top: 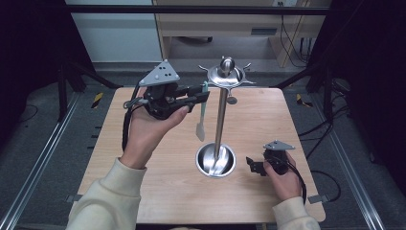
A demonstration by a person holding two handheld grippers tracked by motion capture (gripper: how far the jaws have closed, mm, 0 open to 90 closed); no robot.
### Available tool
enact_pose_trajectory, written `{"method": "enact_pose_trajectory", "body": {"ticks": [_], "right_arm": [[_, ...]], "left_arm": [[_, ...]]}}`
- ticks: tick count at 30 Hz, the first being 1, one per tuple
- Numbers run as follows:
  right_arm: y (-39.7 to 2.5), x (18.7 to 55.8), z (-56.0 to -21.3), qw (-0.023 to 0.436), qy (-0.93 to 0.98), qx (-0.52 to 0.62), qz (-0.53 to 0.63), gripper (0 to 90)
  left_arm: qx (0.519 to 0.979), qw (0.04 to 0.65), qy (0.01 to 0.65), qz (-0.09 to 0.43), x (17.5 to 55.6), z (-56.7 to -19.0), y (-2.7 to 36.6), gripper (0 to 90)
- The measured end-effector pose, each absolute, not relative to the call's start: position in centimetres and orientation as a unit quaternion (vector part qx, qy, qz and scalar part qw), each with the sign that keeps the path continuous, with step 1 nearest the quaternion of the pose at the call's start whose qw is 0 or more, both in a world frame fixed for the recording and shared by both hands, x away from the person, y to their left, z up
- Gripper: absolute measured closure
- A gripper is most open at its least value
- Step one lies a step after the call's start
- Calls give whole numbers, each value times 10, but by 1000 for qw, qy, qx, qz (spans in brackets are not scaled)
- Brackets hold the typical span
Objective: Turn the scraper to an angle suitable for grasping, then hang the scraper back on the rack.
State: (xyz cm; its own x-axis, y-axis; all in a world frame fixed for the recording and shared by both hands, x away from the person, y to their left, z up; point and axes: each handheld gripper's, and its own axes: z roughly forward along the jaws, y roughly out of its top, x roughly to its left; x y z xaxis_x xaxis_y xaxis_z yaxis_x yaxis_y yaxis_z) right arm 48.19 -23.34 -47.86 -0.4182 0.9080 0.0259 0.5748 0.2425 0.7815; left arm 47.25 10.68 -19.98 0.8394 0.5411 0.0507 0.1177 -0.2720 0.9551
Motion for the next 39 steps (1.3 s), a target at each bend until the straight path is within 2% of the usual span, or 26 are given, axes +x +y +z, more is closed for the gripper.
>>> {"method": "enact_pose_trajectory", "body": {"ticks": [3, 6, 10, 13, 15, 22, 24, 30, 34, 39], "right_arm": [[-234, 482, -477, 224, 752, 490, 380, 92], [-234, 481, -477, 227, 752, 490, 378, 92], [-234, 481, -477, 229, 753, 488, 377, 91], [-234, 481, -477, 230, 754, 488, 375, 90], [-235, 482, -477, 232, 752, 489, 376, 89], [-234, 481, -478, 231, 753, 489, 374, 86], [-234, 480, -477, 234, 751, 486, 380, 85], [-235, 480, -477, 234, 749, 491, 378, 84], [-234, 482, -479, 233, 754, 488, 372, 84], [-235, 480, -478, 237, 752, 489, 373, 85]], "left_arm": [[771, 559, 219, 211, 466, -196, 111, 587], [760, 551, 244, 244, 457, -195, 119, 404], [765, 537, 244, 259, 447, -199, 130, 256], [755, 533, 254, 285, 441, -202, 140, 210], [760, 526, 259, 280, 440, -206, 147, 159], [783, 496, 274, 259, 441, -234, 163, 92], [782, 497, 269, 263, 442, -245, 167, 40], [805, 467, 272, 245, 447, -281, 181, 45], [800, 484, 271, 231, 454, -307, 192, 59], [797, 477, 282, 240, 465, -338, 208, 72]]}}
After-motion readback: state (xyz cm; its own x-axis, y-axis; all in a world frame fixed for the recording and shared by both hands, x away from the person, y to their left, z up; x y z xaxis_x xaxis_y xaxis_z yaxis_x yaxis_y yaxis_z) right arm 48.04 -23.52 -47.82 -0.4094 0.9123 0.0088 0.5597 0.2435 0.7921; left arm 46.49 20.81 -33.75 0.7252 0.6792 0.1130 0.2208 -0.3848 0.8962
